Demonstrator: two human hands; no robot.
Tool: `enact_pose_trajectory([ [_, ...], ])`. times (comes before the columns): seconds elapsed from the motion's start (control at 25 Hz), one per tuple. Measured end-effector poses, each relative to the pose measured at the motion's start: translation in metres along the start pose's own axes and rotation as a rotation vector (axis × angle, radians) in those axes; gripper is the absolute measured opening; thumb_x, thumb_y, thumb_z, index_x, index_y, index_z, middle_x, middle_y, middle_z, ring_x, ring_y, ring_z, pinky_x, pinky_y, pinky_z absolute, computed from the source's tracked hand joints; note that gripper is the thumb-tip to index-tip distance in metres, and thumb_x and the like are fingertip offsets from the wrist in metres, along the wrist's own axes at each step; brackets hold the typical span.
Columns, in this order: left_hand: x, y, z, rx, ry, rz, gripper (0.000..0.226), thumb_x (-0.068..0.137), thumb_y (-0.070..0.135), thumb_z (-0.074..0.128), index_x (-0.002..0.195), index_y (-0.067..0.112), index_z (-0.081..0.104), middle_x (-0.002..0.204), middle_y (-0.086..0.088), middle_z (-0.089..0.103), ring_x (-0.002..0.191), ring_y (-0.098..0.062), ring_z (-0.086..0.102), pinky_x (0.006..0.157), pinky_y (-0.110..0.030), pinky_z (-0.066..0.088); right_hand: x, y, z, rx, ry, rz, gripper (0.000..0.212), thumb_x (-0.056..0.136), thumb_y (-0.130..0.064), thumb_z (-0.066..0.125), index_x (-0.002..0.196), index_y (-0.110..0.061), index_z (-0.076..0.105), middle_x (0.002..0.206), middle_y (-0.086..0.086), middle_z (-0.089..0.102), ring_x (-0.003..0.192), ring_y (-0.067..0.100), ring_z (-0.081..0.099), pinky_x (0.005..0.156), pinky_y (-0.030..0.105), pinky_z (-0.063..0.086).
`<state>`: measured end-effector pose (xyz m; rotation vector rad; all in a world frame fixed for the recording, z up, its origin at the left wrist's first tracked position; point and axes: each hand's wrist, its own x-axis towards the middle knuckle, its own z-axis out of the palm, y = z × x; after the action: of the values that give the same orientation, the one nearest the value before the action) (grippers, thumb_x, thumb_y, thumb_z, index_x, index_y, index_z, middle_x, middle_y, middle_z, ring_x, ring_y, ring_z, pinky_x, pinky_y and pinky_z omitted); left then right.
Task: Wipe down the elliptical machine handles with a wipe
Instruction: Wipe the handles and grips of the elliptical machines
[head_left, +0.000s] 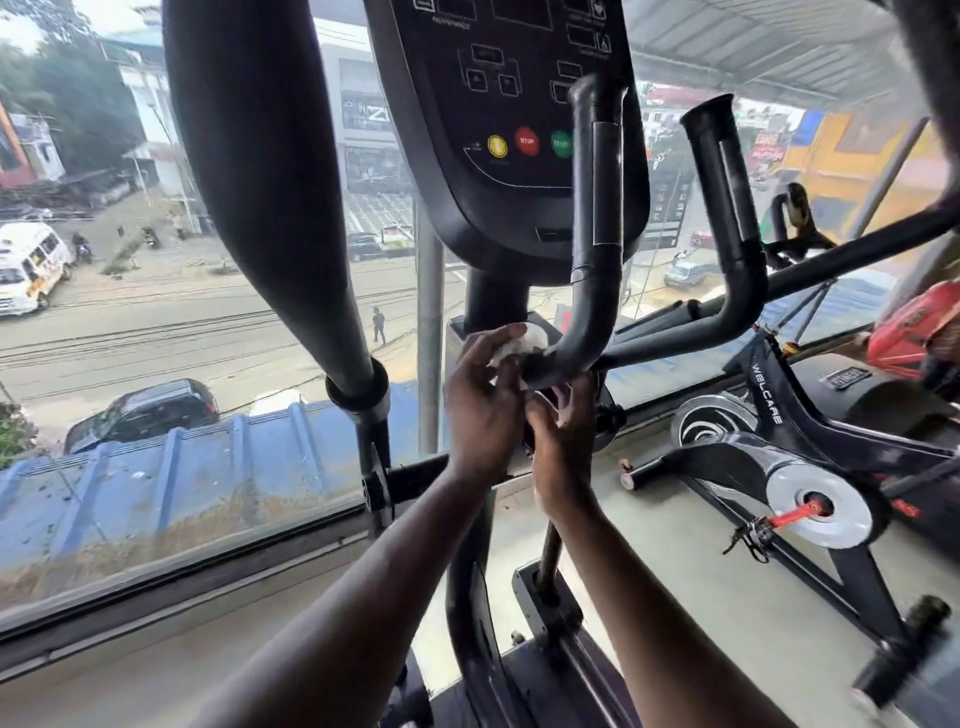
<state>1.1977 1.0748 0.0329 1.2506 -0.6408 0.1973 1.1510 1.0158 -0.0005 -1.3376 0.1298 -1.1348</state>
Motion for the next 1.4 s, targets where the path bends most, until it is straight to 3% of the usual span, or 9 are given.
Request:
enact_pose_trajectory([
  [0.16, -0.021, -0.028, 0.012, 0.148, -0.095, 0.309, 0.032, 0.099, 0.009, 0.042, 0.124, 0.006, 0.062, 0.127, -0.005, 0.061, 0.123, -0.019, 0.054, 0.104, -0.034, 0.041, 0.016, 0.006, 0.003, 0.134, -0.057, 0.106, 0.035, 0.074, -0.04, 0.062, 0.102, -0.019, 0.063, 0.102, -0.007, 0.07, 0.101, 0.01, 0.062, 0.095, 0.033, 0.045],
  [0.28, -0.002, -0.077, -0.008, 0.206, -0.066, 0.129, 0.035, 0.103, 0.015, 0.036, 0.129, 0.008, 0.058, 0.132, 0.0, 0.057, 0.127, -0.015, 0.051, 0.107, -0.03, 0.04, 0.022, 0.015, 0.004, 0.037, -0.098, 0.106, 0.038, 0.078, -0.046, 0.057, 0.107, -0.023, 0.065, 0.106, -0.014, 0.07, 0.11, 0.007, 0.061, 0.1, 0.029, 0.046],
  [0.4, 0.019, -0.095, -0.017, 0.238, -0.048, -0.122, 0.035, 0.104, 0.017, 0.033, 0.119, 0.013, 0.064, 0.122, 0.004, 0.06, 0.121, -0.021, 0.055, 0.099, -0.019, 0.039, 0.027, 0.016, 0.009, -0.055, -0.093, 0.007, 0.044, 0.081, -0.04, 0.052, 0.106, -0.006, 0.065, 0.102, -0.01, 0.07, 0.102, -0.002, 0.061, 0.092, 0.013, 0.043],
  [0.64, -0.014, -0.083, 0.01, 0.154, -0.02, 0.171, 0.042, 0.102, 0.022, 0.03, 0.135, 0.006, 0.05, 0.139, -0.012, 0.049, 0.133, -0.023, 0.043, 0.113, -0.03, 0.032, 0.031, 0.023, 0.012, -0.071, -0.06, -0.008, 0.018, 0.08, -0.031, 0.054, 0.084, -0.016, 0.064, 0.084, -0.007, 0.067, 0.08, -0.006, 0.064, 0.077, 0.008, 0.044],
  [0.76, 0.006, -0.11, 0.002, 0.176, 0.043, -0.049, 0.051, 0.101, 0.034, 0.022, 0.135, 0.007, 0.05, 0.136, -0.003, 0.047, 0.131, -0.013, 0.042, 0.114, -0.029, 0.03, 0.035, 0.028, 0.012, -0.068, -0.056, -0.068, 0.02, 0.08, -0.034, 0.053, 0.084, -0.017, 0.062, 0.086, -0.003, 0.066, 0.086, 0.005, 0.063, 0.085, 0.019, 0.047],
  [0.92, 0.035, -0.117, 0.001, 0.066, 0.066, -0.492, 0.043, 0.1, 0.021, 0.027, 0.126, 0.003, 0.055, 0.133, -0.016, 0.051, 0.129, -0.028, 0.045, 0.113, -0.04, 0.033, 0.035, 0.028, 0.013, -0.105, -0.074, -0.099, 0.024, 0.081, -0.032, 0.051, 0.086, -0.012, 0.061, 0.087, -0.001, 0.064, 0.088, 0.006, 0.061, 0.087, 0.022, 0.046],
  [1.16, 0.002, -0.097, 0.002, 0.177, 0.022, 0.086, 0.045, 0.101, 0.03, 0.028, 0.12, 0.007, 0.062, 0.121, -0.002, 0.059, 0.12, -0.016, 0.052, 0.103, -0.025, 0.038, 0.035, 0.029, 0.016, -0.101, -0.051, -0.067, 0.035, 0.079, -0.032, 0.048, 0.091, -0.003, 0.061, 0.087, -0.002, 0.064, 0.084, -0.001, 0.063, 0.081, 0.011, 0.045],
  [1.28, 0.013, -0.108, -0.004, 0.236, -0.023, 0.086, 0.044, 0.101, 0.032, 0.025, 0.11, 0.01, 0.063, 0.11, 0.0, 0.061, 0.111, -0.017, 0.053, 0.098, -0.033, 0.041, 0.035, 0.031, 0.016, -0.065, -0.045, -0.087, 0.026, 0.08, -0.03, 0.05, 0.088, -0.008, 0.059, 0.087, 0.002, 0.064, 0.086, 0.008, 0.062, 0.083, 0.018, 0.047],
  [1.4, 0.037, -0.116, -0.016, 0.281, -0.1, -0.11, 0.042, 0.094, 0.033, 0.026, 0.087, 0.013, 0.062, 0.088, -0.001, 0.058, 0.092, -0.026, 0.054, 0.087, -0.045, 0.043, 0.036, 0.03, 0.016, -0.104, -0.04, -0.112, 0.021, 0.082, -0.03, 0.05, 0.086, -0.013, 0.06, 0.09, 0.011, 0.063, 0.09, 0.016, 0.06, 0.086, 0.022, 0.045],
])
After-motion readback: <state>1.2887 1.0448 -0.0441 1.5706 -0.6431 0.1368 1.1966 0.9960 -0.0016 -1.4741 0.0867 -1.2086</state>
